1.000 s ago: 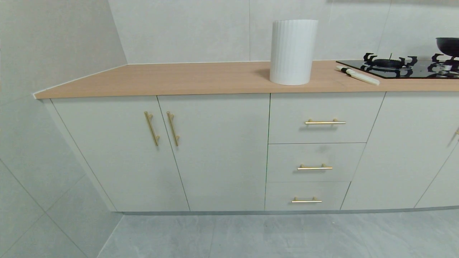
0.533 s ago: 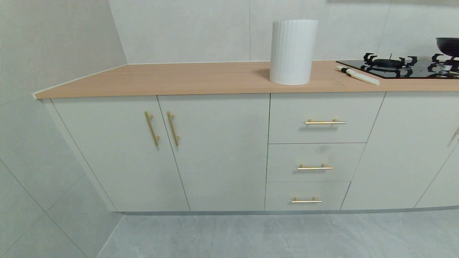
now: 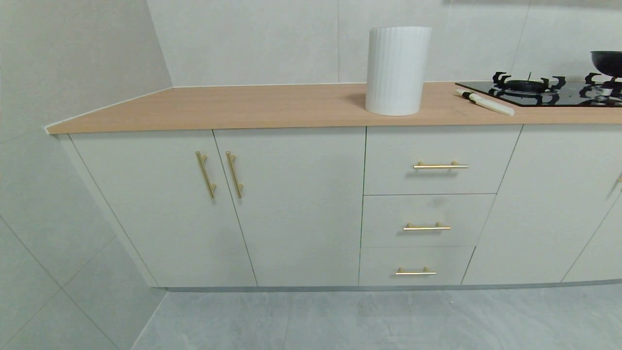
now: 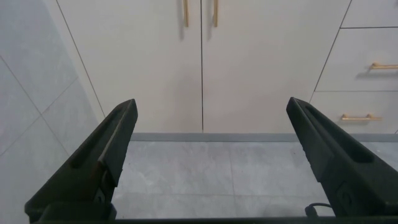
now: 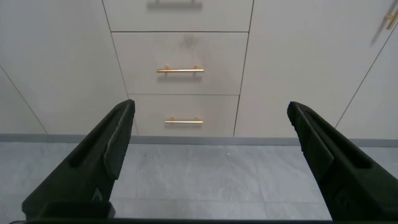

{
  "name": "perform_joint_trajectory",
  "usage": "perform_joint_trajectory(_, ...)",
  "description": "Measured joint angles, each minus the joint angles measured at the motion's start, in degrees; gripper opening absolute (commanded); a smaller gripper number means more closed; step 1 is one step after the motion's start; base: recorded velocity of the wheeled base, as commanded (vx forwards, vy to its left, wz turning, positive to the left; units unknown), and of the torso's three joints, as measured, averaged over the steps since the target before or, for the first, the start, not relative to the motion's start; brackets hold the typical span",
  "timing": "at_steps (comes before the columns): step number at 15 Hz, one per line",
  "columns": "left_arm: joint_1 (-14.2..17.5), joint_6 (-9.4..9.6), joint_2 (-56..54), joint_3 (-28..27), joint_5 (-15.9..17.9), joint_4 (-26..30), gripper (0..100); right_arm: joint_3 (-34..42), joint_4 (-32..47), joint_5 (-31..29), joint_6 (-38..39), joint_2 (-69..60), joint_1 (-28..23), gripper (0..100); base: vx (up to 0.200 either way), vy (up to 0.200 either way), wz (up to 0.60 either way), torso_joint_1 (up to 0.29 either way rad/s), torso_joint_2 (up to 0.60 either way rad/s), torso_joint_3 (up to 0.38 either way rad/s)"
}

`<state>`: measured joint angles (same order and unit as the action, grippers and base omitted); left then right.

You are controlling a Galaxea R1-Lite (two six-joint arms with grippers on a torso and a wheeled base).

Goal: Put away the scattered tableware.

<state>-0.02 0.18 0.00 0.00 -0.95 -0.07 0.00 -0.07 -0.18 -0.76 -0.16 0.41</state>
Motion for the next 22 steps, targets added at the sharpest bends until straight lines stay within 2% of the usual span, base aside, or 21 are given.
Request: perform_joint_trajectory(22,0.0,-0.09,0.0,0.0,0.0,0.0,100,0.0,0.0,0.1,0.0,0.0,0.0,100,0.2,0.0,0.0,0.003,0.0,0.002)
